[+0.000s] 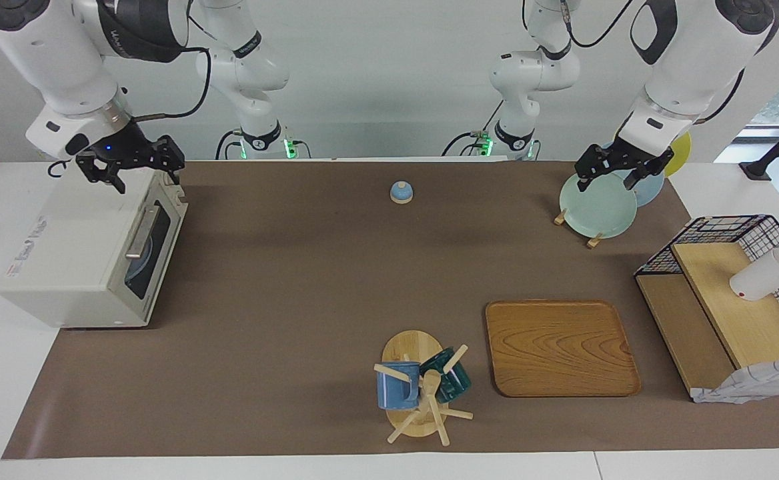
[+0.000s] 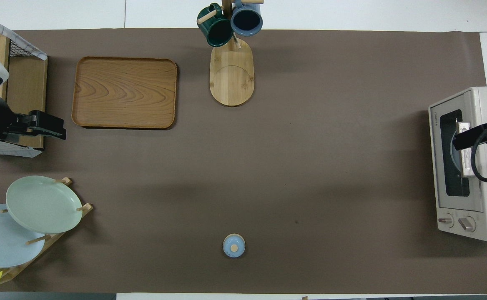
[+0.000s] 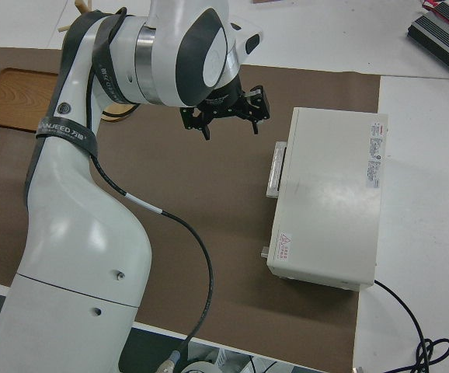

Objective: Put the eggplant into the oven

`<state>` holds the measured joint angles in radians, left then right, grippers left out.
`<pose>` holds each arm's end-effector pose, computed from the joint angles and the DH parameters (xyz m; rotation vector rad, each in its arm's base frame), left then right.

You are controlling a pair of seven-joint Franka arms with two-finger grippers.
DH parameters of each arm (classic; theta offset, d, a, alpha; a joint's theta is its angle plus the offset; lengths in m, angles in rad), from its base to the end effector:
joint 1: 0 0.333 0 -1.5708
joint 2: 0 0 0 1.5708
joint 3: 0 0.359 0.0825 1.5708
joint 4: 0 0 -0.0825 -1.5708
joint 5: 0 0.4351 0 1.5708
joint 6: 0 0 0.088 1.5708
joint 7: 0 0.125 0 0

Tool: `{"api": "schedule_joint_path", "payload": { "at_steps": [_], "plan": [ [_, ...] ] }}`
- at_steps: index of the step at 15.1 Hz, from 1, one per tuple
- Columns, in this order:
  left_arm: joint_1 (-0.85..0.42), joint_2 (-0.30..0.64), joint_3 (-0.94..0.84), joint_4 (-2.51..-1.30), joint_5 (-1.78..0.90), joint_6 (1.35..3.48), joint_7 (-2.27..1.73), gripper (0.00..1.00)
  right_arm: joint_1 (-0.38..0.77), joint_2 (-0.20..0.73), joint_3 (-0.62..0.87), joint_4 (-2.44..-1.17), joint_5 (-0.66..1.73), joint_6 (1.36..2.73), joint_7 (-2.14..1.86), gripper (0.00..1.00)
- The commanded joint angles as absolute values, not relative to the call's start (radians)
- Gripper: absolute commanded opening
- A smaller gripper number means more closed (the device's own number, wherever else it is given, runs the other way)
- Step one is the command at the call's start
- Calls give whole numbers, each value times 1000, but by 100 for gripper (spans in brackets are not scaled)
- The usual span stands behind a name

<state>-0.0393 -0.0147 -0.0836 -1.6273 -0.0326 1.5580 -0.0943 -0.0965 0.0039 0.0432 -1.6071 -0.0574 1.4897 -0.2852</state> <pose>0.5914 -0.0776 0.6278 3.1147 -0.0437 -0.0899 0.5930 -0.0392 0.6221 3.0785 0.3567 -0.2005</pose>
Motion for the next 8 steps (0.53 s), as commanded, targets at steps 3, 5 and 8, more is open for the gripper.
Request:
{"api": "schedule_joint_path", "payload": {
  "at_steps": [3, 5, 8],
  "plan": [
    [-29, -34, -89, -1643, -29, 1551, -84, 100, -18, -49, -17, -1651, -38, 1479, -245, 100],
    [-29, -34, -89, -1643, -29, 1552, -84, 100, -40, -38, -14, -1629, -35, 1502, -242, 100],
    [-29, -34, -89, -1643, -29, 1552, -84, 100, -44, -15, -17, -1605, -35, 1516, -224, 100]
  ]
}}
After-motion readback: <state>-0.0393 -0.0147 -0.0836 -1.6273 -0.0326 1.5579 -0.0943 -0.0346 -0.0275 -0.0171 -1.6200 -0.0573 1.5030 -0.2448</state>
